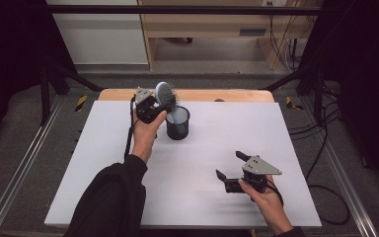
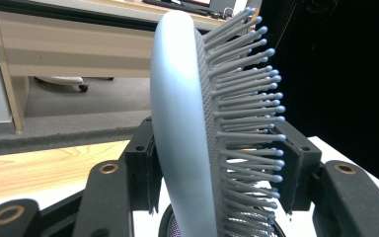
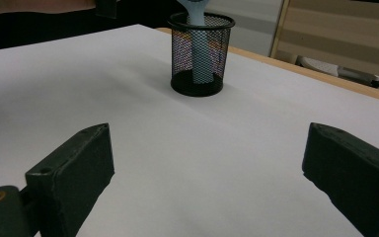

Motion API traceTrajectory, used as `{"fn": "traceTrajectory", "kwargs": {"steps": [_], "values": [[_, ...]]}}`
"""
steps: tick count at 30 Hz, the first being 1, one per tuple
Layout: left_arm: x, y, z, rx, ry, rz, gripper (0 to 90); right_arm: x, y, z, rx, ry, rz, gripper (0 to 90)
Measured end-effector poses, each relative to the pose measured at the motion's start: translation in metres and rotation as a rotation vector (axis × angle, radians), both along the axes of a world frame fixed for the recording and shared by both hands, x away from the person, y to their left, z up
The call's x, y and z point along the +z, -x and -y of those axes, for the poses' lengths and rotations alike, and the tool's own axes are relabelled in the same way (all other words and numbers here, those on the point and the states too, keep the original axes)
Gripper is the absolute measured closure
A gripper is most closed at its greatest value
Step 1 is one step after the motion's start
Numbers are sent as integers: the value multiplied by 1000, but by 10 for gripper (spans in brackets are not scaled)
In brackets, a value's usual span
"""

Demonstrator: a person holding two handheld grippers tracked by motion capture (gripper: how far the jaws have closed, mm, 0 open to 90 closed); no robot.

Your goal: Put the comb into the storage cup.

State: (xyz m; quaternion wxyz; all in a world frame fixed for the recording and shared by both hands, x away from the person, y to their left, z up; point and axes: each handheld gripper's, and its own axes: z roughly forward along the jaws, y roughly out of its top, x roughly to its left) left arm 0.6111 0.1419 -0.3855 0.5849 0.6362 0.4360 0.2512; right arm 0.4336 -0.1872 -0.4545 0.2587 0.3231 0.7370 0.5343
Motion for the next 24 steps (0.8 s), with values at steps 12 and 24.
{"fn": "traceTrajectory", "kwargs": {"steps": [12,24], "values": [[-3,-1,-6,17,6,-10,427,0,0,0,1,2,-1,57],[-6,-1,-12,34,13,-18,410,0,0,0,1,2,-3,56]]}}
